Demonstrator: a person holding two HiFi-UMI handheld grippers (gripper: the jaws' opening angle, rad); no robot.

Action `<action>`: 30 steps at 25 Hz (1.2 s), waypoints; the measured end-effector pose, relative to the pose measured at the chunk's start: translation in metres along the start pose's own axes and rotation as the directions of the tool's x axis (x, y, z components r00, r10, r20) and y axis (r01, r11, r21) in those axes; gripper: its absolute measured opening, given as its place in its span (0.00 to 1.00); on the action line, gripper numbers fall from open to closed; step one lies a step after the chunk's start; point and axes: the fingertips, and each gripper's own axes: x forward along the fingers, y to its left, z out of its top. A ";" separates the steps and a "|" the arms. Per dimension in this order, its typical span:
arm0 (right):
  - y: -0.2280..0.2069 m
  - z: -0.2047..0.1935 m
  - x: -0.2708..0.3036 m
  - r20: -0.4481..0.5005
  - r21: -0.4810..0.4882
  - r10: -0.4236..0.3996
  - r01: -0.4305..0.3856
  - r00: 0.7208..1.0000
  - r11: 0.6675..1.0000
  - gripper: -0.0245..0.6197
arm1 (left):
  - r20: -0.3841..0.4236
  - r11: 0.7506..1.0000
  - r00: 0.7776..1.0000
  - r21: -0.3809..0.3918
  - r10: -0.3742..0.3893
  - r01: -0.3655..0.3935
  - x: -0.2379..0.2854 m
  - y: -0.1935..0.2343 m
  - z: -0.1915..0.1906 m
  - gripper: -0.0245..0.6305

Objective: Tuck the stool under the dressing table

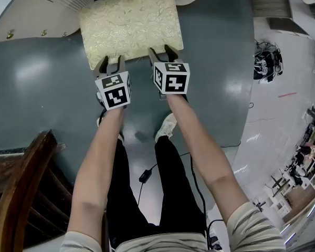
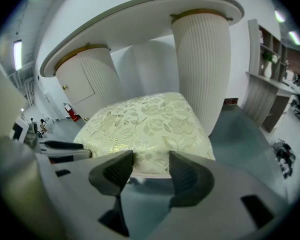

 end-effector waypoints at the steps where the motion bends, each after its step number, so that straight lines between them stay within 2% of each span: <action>1: 0.000 0.000 0.001 -0.001 0.000 0.001 -0.001 1.000 1.000 0.39 | 0.000 1.000 1.000 0.003 -0.004 0.004 0.001 0.000 0.000 0.31; 24: -0.004 0.038 0.027 0.006 -0.002 0.013 -0.013 1.000 1.000 0.39 | -0.004 0.999 1.000 0.037 -0.031 0.031 0.026 0.008 0.039 0.31; 30: -0.006 0.064 0.035 0.016 0.010 0.005 -0.005 1.000 1.000 0.39 | 0.009 0.998 1.000 0.065 -0.024 0.023 0.035 0.015 0.066 0.31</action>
